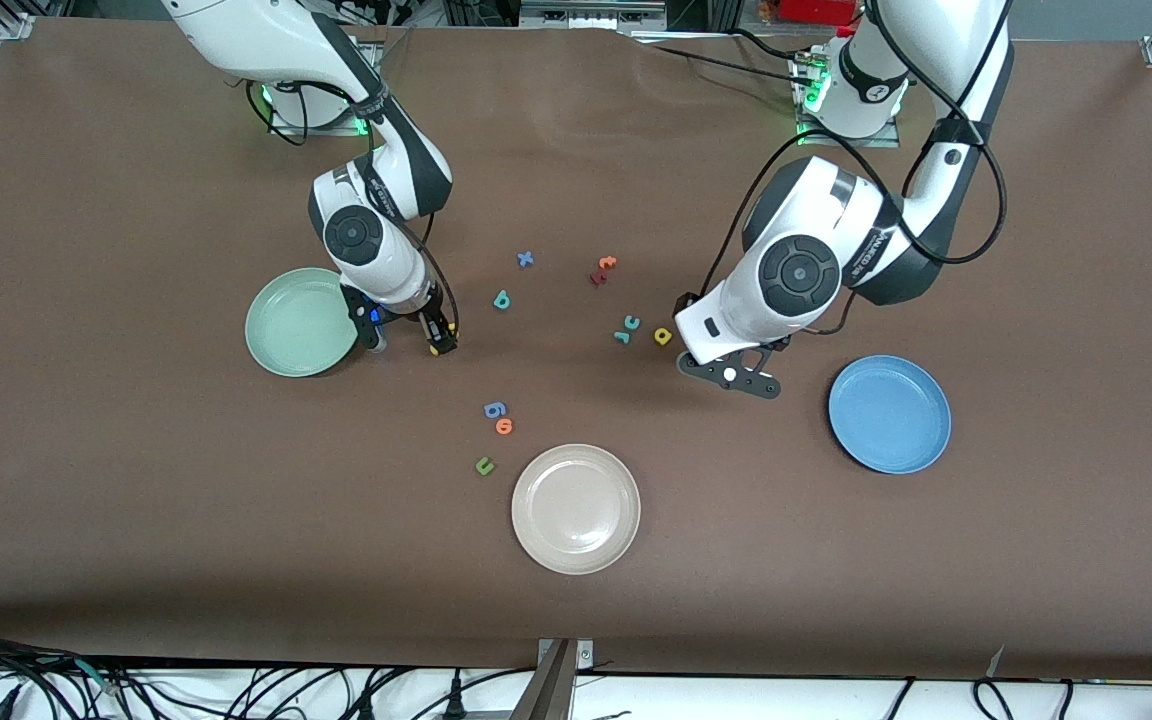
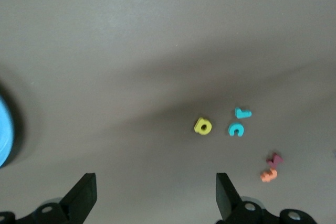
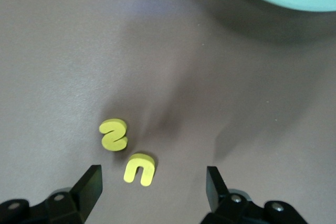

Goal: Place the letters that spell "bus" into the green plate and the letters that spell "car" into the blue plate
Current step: 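Grasp the yellow u with the right gripper while the left gripper lowers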

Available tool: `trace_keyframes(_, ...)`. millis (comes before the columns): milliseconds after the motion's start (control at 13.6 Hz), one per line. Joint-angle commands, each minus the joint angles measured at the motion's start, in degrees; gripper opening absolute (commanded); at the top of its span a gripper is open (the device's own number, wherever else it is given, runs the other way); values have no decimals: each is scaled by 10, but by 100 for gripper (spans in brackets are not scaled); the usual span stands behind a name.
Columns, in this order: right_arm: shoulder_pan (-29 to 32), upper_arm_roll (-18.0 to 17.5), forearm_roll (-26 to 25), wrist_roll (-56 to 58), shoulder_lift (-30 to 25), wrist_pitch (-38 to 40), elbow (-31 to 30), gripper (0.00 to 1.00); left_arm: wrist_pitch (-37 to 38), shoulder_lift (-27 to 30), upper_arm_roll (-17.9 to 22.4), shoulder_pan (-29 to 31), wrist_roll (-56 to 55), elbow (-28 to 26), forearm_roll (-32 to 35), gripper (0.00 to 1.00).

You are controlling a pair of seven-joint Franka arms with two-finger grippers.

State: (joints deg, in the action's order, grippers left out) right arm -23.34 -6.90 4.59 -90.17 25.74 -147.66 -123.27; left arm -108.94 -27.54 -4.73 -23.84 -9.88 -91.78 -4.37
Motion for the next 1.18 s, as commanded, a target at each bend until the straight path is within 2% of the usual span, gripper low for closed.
trace_keyframes(0,2,-2,9,-4,8,-27,-7,88,-104,10,1,-19,-5,-76,-6,100)
trace_keyframes(221,2,-3,9,-5,15,-45,-6,88,-116,-8,1,-24,-8,-79,-1,100)
trace_keyframes(443,3,-4,16,-5,20,-47,-1,88,-197,-34,1,-45,-29,-106,-2,100)
trace_keyframes(590,1,-6,38,-5,25,-48,9,85,-224,-35,2,-55,-37,-127,1,100)
trace_keyframes(664,0,-6,38,-3,27,-48,11,77,-238,-37,2,-56,-37,-137,1,100)
trace_keyframes(811,1,-6,38,8,28,-47,10,54,-295,-38,2,-58,-37,-173,2,100)
trace_keyframes(885,0,-6,38,9,28,-47,10,47,-308,-43,2,-58,-37,-179,1,100)
trace_keyframes(959,1,-7,38,11,28,-47,10,42,-315,-45,2,-60,-37,-181,2,100)
trace_keyframes(1106,1,-7,38,14,28,-47,10,43,-332,-47,2,-67,-37,-190,2,100)
